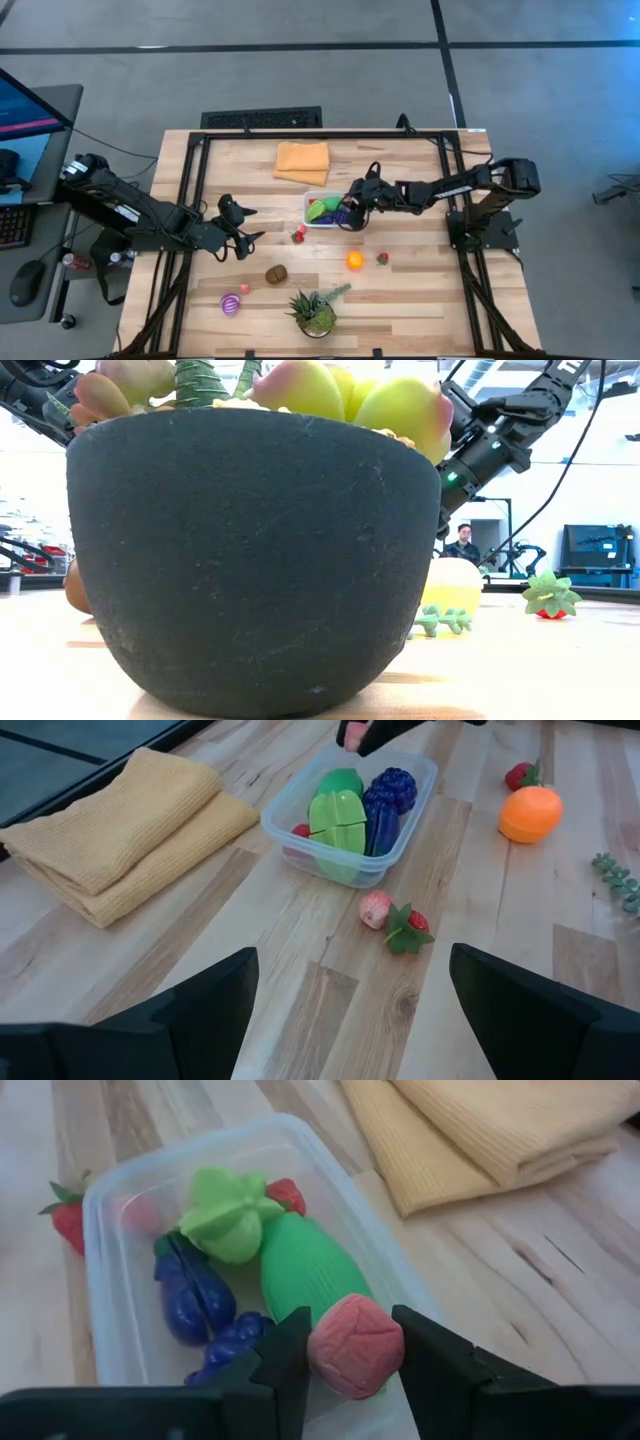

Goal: Pick and placing Produce into tupperware
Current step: Put the top pink peach into the transparent container, then put the left red strawberry into the transparent container

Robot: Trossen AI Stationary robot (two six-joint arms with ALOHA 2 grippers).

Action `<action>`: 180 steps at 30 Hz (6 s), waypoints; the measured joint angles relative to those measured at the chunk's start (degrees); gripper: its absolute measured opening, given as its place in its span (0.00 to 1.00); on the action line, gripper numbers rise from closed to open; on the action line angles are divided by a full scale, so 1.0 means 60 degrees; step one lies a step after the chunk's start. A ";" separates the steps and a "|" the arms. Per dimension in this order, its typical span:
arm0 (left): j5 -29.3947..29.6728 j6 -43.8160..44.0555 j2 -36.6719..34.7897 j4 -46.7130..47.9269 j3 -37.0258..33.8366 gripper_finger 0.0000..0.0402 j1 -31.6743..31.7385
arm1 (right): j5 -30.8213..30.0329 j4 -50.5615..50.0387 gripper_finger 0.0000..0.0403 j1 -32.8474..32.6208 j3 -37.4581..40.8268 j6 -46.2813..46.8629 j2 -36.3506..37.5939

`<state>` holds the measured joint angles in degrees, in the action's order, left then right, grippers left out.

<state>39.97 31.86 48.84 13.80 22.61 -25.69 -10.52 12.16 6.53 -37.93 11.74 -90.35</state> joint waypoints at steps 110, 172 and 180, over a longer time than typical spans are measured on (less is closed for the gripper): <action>-0.3122 -0.2537 0.7981 -0.7047 0.0936 0.70 0.2265 | -0.1535 -0.7029 0.62 -0.2901 -0.0004 0.1957 0.3610; -0.2203 -0.4712 0.4907 -0.5616 0.0936 0.35 0.2529 | -0.1517 -0.6800 0.62 -0.2897 0.0000 0.1972 0.3606; -0.2649 -0.5270 0.5002 -0.6318 0.0933 0.35 0.3683 | -0.1517 -0.6719 0.62 -0.2897 0.0000 0.1968 0.3606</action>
<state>24.07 0.24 78.85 -24.10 28.21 -3.59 -19.62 -28.16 -10.85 -37.93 23.55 -68.71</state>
